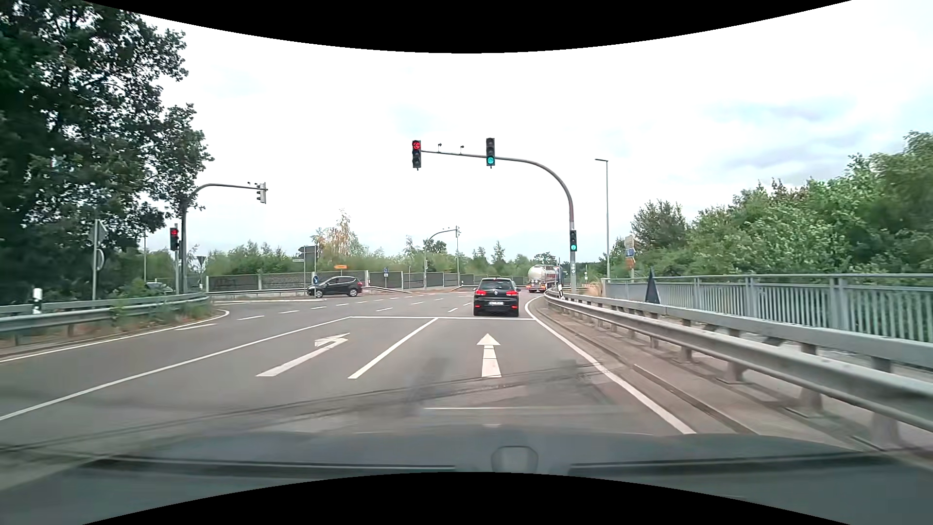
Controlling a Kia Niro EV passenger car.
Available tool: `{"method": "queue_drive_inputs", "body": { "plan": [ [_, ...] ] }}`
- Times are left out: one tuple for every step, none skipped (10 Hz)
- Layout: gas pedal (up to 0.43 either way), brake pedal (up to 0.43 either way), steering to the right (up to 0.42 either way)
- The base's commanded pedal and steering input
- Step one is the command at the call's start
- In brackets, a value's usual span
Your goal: Follow the waypoints while adhering to traffic rules and regulations
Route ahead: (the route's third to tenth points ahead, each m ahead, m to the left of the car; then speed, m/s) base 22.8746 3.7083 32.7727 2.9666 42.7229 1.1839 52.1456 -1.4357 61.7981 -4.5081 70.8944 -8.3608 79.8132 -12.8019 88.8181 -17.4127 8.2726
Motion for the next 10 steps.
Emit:
{"method": "queue_drive_inputs", "body": {
  "plan": [
    [0.150, 0.000, 0.004],
    [0.150, 0.000, 0.004],
    [0.150, 0.000, 0.002],
    [0.150, 0.000, 0.003],
    [0.150, 0.000, 0.003],
    [0.150, 0.000, 0.003],
    [0.150, 0.000, 0.002],
    [0.157, 0.000, 0.002],
    [0.157, 0.000, 0.002],
    [0.157, 0.000, 0.002]
  ]
}}
